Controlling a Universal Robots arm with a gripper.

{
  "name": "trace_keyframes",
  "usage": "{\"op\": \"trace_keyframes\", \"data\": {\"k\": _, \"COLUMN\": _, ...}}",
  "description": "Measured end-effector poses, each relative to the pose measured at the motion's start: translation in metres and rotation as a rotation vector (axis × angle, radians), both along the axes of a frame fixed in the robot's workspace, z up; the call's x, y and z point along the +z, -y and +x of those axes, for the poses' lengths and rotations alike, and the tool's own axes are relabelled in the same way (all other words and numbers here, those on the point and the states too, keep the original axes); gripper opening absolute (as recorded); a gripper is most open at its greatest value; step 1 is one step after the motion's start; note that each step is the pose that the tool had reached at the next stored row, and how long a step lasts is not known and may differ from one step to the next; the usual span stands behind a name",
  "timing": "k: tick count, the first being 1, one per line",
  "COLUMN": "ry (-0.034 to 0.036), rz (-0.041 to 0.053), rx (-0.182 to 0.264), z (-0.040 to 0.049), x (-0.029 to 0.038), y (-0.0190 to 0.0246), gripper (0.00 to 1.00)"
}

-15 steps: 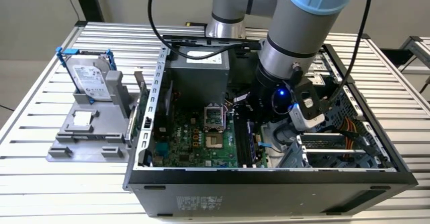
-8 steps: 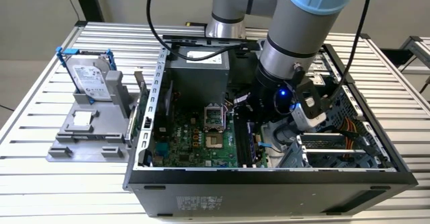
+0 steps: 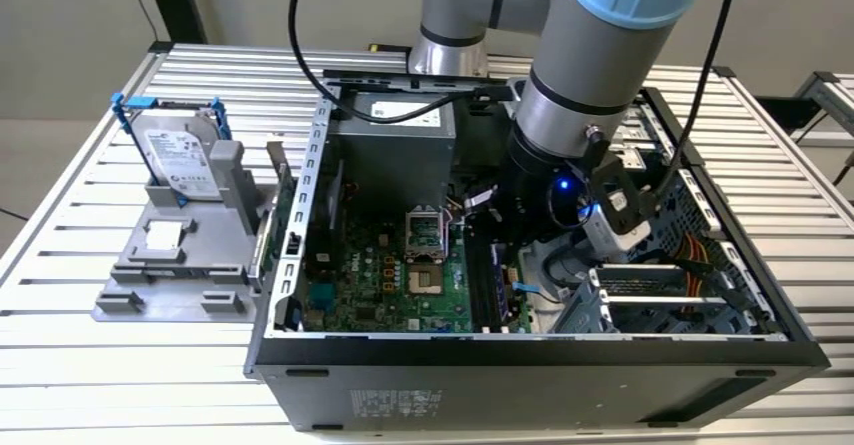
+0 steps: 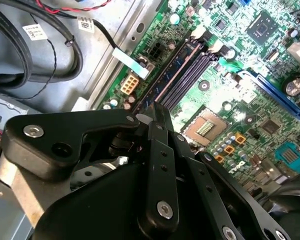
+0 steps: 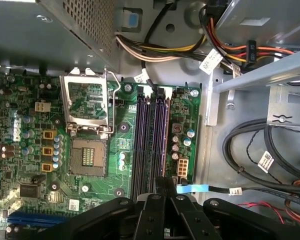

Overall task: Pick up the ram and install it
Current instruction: 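Press down the ram until it locks into place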

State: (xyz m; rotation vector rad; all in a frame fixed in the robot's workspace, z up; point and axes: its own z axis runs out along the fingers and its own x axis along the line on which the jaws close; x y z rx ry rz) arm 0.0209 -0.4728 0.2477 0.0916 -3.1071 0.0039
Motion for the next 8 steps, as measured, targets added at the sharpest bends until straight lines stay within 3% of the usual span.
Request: {"op": "trace_keyframes", "data": {"k": 8, "ry": 0.0000, "rz": 0.0000, "rx": 0.066, "z": 0.0000, "x": 0.0000, "y": 0.0000, "gripper": 0.00}}
